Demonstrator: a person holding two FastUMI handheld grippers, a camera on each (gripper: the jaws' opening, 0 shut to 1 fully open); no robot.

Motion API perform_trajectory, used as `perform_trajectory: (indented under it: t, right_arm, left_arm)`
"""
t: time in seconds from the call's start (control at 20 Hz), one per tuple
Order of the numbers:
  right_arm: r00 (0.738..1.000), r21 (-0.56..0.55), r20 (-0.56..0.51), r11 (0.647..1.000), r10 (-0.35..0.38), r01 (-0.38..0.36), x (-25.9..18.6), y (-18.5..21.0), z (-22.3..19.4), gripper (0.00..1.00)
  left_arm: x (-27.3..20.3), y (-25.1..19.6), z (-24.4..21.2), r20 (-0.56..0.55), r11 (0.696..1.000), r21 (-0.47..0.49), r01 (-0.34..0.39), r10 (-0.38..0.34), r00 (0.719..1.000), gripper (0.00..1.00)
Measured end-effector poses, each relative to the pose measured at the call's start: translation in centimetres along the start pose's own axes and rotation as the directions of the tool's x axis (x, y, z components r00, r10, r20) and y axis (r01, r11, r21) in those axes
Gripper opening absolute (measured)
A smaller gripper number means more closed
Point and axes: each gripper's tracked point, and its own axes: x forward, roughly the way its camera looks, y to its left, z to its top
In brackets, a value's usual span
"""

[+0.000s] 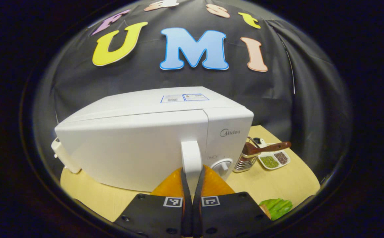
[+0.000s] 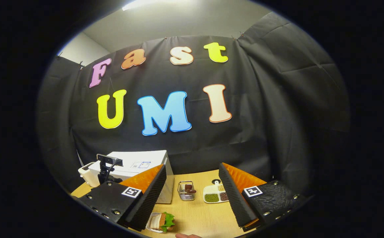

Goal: Open the microwave oven with the left hand, put the food in, and close the microwave oven.

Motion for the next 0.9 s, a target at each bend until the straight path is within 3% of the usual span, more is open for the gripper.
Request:
perform_trajectory:
  t: [0.15, 0.55, 0.9]
  right_arm:
    - [1.000, 0.013, 0.008, 1.000, -0.003, 0.003, -0.4, 0.3, -0.1, 0.96]
    - [0.993, -0.039, -0.002, 0.992, 0.122, -0.122, -1.9, 6.9, -1.2, 0.97]
    - [0.982, -0.040, -0.016, 0.981, 0.188, -0.189, -2.9, 12.7, -2.8, 0.97]
  left_arm:
    - [-4.9, 0.2, -2.5, 0.006, 0.999, 0.025, 0.038, -0.038, 0.999, 0.06]
    - [-13.7, 2.8, -7.1, -0.016, 0.993, 0.030, 0.112, -0.112, 0.994, 0.07]
    - [-21.4, 8.6, -11.2, -0.047, 0.990, 0.065, 0.124, -0.121, 0.992, 0.07]
